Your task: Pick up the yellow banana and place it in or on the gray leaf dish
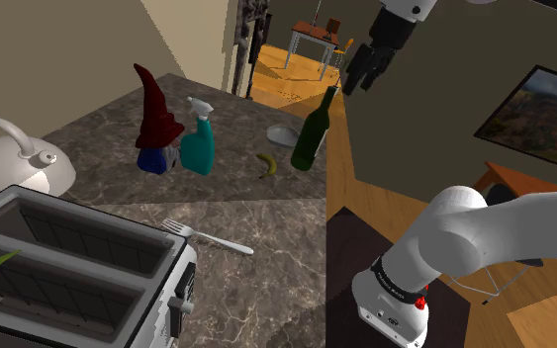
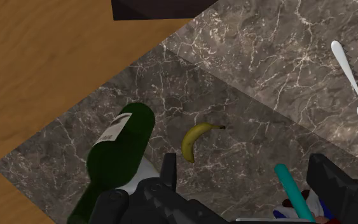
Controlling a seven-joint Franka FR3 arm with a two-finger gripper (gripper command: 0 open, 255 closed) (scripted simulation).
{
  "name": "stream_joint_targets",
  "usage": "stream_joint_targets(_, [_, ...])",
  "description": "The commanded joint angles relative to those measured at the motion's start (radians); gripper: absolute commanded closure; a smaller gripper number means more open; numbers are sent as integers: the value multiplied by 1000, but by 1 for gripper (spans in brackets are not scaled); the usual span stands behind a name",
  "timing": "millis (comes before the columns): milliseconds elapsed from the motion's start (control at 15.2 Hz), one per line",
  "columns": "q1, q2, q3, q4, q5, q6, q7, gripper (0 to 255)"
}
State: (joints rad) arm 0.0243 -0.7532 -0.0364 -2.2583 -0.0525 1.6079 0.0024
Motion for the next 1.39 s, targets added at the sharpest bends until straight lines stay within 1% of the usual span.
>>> stream_joint_targets(0, [0, 0, 0, 0, 0, 0, 0, 0])
stream_joint_targets(330, [-11, 58, -9, -117, -5, 183, 21, 0])
stream_joint_targets(660, [-21, 155, -19, -199, -9, 372, 41, 0])
stream_joint_targets(990, [-30, 290, -30, -245, -12, 562, 60, 0])
stream_joint_targets(1320, [-38, 458, -41, -252, -11, 746, 77, 0])
